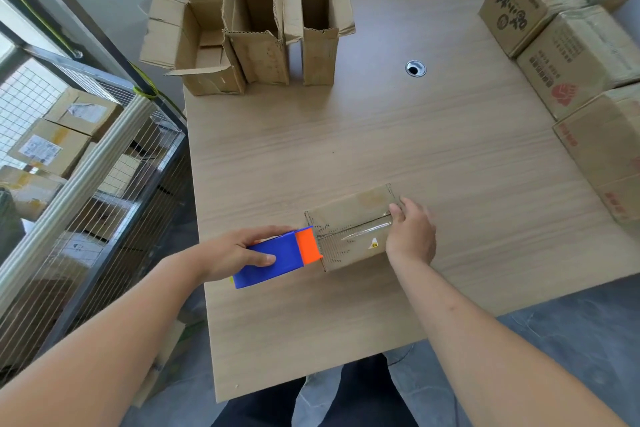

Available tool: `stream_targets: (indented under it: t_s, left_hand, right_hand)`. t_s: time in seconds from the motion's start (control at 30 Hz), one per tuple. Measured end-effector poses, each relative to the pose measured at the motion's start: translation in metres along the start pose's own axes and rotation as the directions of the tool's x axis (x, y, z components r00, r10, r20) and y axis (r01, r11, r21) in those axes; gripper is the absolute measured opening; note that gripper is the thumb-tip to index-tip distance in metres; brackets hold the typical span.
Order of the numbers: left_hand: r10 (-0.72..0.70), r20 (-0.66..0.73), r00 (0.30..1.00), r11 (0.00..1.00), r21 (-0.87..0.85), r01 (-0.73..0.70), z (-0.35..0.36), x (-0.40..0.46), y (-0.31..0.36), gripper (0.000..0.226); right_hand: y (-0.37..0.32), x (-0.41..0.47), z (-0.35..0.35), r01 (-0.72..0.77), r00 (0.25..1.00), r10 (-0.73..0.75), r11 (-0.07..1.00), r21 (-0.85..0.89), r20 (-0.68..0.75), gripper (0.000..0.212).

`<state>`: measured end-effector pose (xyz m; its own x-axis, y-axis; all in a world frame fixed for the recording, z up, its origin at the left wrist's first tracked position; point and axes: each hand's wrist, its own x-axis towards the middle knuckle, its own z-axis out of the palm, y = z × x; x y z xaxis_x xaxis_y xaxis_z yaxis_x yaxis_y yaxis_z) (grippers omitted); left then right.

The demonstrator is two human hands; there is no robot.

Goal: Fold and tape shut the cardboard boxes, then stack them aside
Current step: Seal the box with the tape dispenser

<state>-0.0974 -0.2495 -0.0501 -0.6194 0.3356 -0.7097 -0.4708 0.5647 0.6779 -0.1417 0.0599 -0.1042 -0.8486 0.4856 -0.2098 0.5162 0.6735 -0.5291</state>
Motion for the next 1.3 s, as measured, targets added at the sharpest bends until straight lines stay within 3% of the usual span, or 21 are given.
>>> stream_targets:
  t_s: [0.1,0.27,0.53,1.0,1.3]
  left_hand:
    - [0.024,-0.004,1.0,1.0,0.021,-0.024,0.002,0.003,-0.001,0.058]
    - [0.074,0.032,0.997,0.997,0.006,-0.074,0.006,0.006,-0.005,0.057]
    - [0.145,0.085,0.986,0.983,-0.127,-0.134,-0.003,0.005,-0.034,0.056]
    - [0.08,0.133,0.988,0.995,-0.071,-0.071,-0.017,0.005,-0.044,0.055]
    - [0.032,0.081,0.996,0.997,0.061,-0.037,0.001,0.021,-0.031,0.05]
  right_hand:
    - [-0.027,-0.026,0.012,0.203,0.978,-0.207,0.95,-0.237,0.01,0.061]
    - [-0.009,-0.054,0.035,0.362,0.909,-0.244,0.865,-0.348,0.338,0.091]
    - [-0.004,-0.044,0.036,0.417,0.881,-0.252,0.813,-0.405,0.401,0.091]
    - [-0.01,-0.043,0.029,0.399,0.869,-0.2,0.825,-0.4,0.453,0.094]
    - [-0.013,-0.042,0.022,0.402,0.837,-0.174,0.839,-0.367,0.519,0.127]
